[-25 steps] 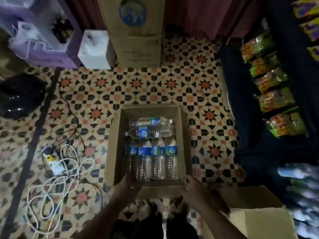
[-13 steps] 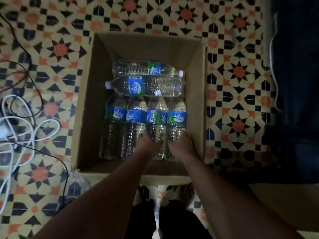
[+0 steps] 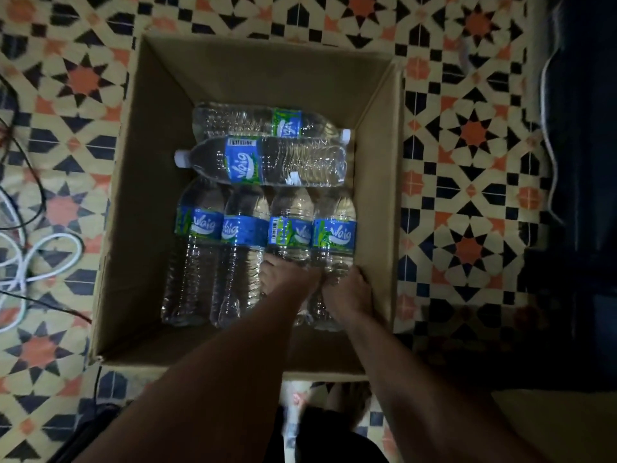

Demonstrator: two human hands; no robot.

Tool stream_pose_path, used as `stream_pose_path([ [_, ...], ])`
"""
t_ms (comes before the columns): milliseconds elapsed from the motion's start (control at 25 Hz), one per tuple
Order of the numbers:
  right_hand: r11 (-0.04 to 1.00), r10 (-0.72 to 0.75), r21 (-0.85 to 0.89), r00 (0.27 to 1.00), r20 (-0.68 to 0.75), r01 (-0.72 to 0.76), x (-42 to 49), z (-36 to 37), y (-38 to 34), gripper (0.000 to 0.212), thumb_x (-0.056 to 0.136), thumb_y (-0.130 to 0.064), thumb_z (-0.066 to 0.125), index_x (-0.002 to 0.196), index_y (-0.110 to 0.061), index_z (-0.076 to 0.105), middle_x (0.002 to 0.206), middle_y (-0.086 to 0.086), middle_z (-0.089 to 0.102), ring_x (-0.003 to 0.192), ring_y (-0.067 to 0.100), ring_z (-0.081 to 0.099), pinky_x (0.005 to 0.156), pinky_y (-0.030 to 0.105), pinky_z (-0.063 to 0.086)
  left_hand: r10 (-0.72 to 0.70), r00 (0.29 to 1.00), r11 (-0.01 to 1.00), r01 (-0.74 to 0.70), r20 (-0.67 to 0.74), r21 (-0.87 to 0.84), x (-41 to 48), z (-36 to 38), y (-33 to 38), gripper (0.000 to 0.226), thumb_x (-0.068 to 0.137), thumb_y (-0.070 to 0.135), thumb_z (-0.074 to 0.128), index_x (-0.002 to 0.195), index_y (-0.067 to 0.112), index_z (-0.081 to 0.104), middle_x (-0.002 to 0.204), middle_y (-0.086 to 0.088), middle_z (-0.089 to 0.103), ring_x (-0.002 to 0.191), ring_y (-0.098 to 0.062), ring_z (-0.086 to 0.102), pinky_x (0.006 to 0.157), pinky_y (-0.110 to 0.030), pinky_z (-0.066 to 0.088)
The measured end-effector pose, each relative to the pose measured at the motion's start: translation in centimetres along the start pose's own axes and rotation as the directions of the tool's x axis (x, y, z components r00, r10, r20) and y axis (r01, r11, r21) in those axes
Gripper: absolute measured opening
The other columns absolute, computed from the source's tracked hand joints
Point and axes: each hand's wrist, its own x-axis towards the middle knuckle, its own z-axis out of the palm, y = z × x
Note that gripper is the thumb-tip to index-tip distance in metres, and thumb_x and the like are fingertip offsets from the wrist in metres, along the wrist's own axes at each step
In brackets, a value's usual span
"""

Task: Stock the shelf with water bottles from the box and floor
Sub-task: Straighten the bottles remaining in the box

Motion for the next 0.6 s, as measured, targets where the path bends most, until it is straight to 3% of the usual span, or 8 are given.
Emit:
stream_pose_path([
  [80,0.996,-0.092,-0.004,0.995,0.032,0.092,-0.5,0.2,1.0,0.067,0.09,-0.023,0.063,0.146,-0.005,0.031,0.143,0.019,0.05,0.129,0.033,0.051,0.095,0.029,0.043,0.041,0.998,0.995,-0.036,0.057,-0.089,1.3,-0.7,-0.7,0.128,0.057,0.056,0.088,0.151,0.005,0.018,0.147,-0.016,0.044,0.134,-0.032,0.046,0.109,-0.04,0.043],
  [160,0.984,-0.177,0.026,0.983,0.045,0.176,-1.2,0.8,2.0,0.073,0.091,-0.019,0.06,0.152,-0.005,0.022,0.153,0.016,0.038,0.139,0.029,0.04,0.11,0.028,0.031,0.105,0.993,0.993,-0.102,0.061,-0.059,1.8,-1.6,-2.0,0.118,0.045,0.057,0.09,0.14,0.012,0.036,0.126,-0.008,0.063,0.112,-0.025,0.063,0.092,-0.038,0.056],
  [240,0.975,-0.211,0.064,0.977,0.001,0.211,-1.3,1.7,2.7,0.071,0.09,-0.017,0.059,0.151,-0.008,0.024,0.152,0.011,0.039,0.138,0.027,0.04,0.112,0.029,0.03,0.143,0.988,0.989,-0.144,0.063,0.017,1.9,-2.3,-2.5,0.1,0.049,0.054,0.089,0.128,0.012,0.045,0.11,0.002,0.065,0.105,-0.022,0.066,0.085,-0.033,0.057],
  [320,0.976,-0.205,0.066,0.979,-0.017,0.206,-1.1,2.2,3.1,0.075,0.089,-0.017,0.059,0.153,-0.009,0.021,0.155,0.011,0.034,0.141,0.027,0.036,0.115,0.031,0.029,0.189,0.981,0.973,-0.194,0.051,0.125,1.2,-3.0,-1.9,0.059,0.063,0.045,0.088,0.102,0.017,0.055,0.092,0.006,0.061,0.096,-0.017,0.065,0.078,-0.027,0.053],
  [400,0.98,-0.199,0.025,0.98,-0.004,0.199,-1.2,2.1,3.1,0.078,0.091,-0.016,0.058,0.155,-0.008,0.015,0.16,0.01,0.025,0.146,0.025,0.027,0.116,0.027,0.021,0.205,0.979,0.948,-0.201,0.01,0.246,0.1,-3.9,-1.0,0.048,0.066,0.048,0.086,0.09,0.016,0.059,0.098,-0.004,0.067,0.088,-0.019,0.065,0.074,-0.028,0.051],
  [480,0.979,-0.203,0.002,0.979,-0.012,0.203,-1.2,2.0,2.9,0.078,0.091,-0.015,0.058,0.155,-0.005,0.014,0.161,0.012,0.023,0.147,0.024,0.024,0.115,0.022,0.016,0.193,0.98,0.932,-0.167,-0.05,0.323,-0.5,-4.7,-0.8,0.064,0.067,0.053,0.084,0.104,0.005,0.066,0.114,-0.015,0.069,0.102,-0.029,0.067,0.082,-0.034,0.053],
  [600,0.989,-0.142,0.032,0.99,-0.026,0.143,-1.2,2.0,2.2,0.082,0.089,-0.024,0.064,0.153,-0.003,0.018,0.156,0.016,0.032,0.142,0.029,0.034,0.111,0.027,0.025,0.197,0.976,0.92,-0.151,-0.094,0.36,-2.2,-6.5,-1.4,0.068,0.069,0.055,0.081,0.113,0.005,0.065,0.117,-0.017,0.069,0.106,-0.032,0.067,0.084,-0.035,0.053],
])
